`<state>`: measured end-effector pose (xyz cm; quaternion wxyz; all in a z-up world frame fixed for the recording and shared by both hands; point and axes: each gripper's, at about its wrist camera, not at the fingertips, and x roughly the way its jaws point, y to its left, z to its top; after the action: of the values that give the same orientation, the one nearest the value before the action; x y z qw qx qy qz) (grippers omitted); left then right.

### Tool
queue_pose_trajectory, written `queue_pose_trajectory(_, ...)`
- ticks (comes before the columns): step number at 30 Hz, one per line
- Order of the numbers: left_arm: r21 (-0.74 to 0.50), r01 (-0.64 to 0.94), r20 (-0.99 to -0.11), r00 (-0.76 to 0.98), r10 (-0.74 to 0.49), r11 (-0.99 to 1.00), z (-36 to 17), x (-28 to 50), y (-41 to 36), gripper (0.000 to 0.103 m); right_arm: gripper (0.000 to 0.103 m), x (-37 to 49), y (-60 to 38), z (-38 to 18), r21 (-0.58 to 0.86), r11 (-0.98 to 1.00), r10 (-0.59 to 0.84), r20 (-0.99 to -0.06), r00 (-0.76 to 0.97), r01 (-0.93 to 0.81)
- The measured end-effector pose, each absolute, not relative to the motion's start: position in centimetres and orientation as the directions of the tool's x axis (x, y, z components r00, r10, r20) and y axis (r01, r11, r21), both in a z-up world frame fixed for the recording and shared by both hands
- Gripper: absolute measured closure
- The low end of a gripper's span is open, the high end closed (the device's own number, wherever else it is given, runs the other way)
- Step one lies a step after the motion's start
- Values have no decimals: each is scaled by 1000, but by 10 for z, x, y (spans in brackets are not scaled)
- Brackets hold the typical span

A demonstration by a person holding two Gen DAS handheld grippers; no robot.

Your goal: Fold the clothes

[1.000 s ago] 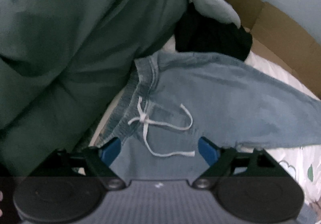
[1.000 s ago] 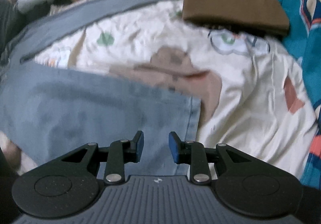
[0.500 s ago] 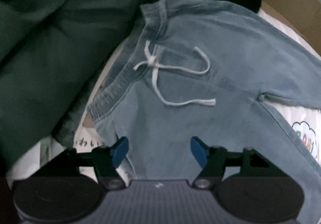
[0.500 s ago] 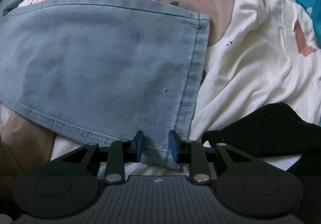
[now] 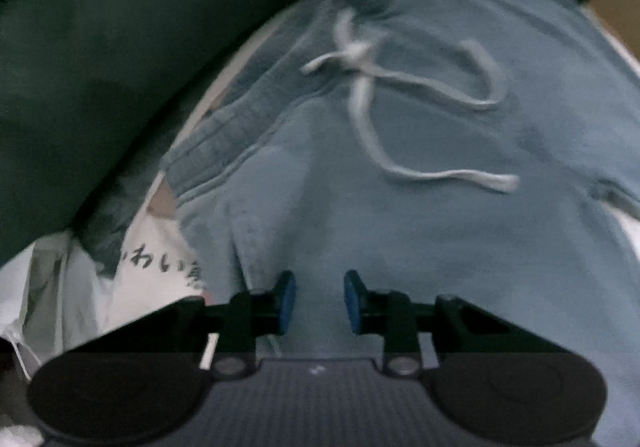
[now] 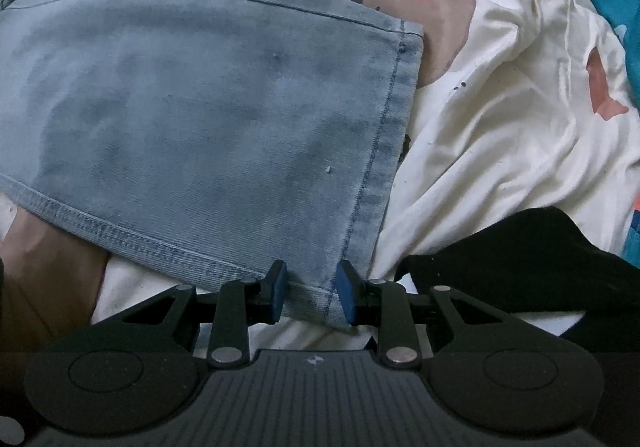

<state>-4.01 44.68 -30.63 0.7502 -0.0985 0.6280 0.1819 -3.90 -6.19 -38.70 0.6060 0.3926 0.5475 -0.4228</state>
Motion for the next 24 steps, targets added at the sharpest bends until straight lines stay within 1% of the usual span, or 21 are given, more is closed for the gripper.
queue_pose_trajectory(2, 74, -427, -978, 144, 149, 901, -314, -40, 460, 83, 69, -38, -59, -387, 6, 320, -74, -997, 31, 948)
queue_pose_trajectory(3, 70, -441, -978, 144, 148, 895, -318, -39, 467, 92, 69, -37, -57, -387, 5, 308, -69, -997, 28, 951)
queue_pose_trajectory(4, 66, -456, -978, 144, 147, 888, -321, -39, 473, 97, 69, -38, -56, -387, 7, 291, -64, -998, 27, 957)
queue_pose_trajectory(5, 59, -472, -978, 147, 145, 880, -325, -38, 480, 99, 69, -39, -54, -387, 10, 269, -59, -998, 27, 963)
queue_pose_trajectory(11, 16, -540, -975, 178, 132, 842, -328, -30, 502, 100, 69, -38, -42, -390, -5, 176, -44, -999, 3, 984)
queue_pose_trajectory(13, 0, -541, -980, 169, 109, 841, -322, -29, 507, 100, 68, -34, -35, -391, -13, 175, -41, -999, -6, 984)
queue_pose_trajectory(15, 15, -513, -980, 163, 115, 858, -309, -30, 508, 100, 68, -32, -32, -389, -20, 184, -36, -999, -13, 983)
queue_pose_trajectory(17, 10, -493, -980, 166, 105, 870, -294, -33, 507, 98, 68, -30, -28, -387, -26, 192, -32, -999, -20, 981)
queue_pose_trajectory(19, -19, -484, -979, 188, 82, 875, -279, -37, 506, 85, 68, -28, -22, -386, -26, 197, -30, -999, -20, 980)
queue_pose_trajectory(22, 2, -434, -966, 232, 114, 901, -265, -34, 497, 77, 68, -28, -11, -383, -32, 195, -31, -999, -27, 980)
queue_pose_trajectory(23, -10, -410, -960, 259, 106, 912, -263, -31, 492, 75, 68, -28, -8, -383, -35, 193, -33, -999, -29, 981)
queue_pose_trajectory(24, -26, -394, -955, 280, 93, 919, -263, -29, 489, 71, 68, -27, -4, -383, -31, 189, -32, -999, -25, 981)
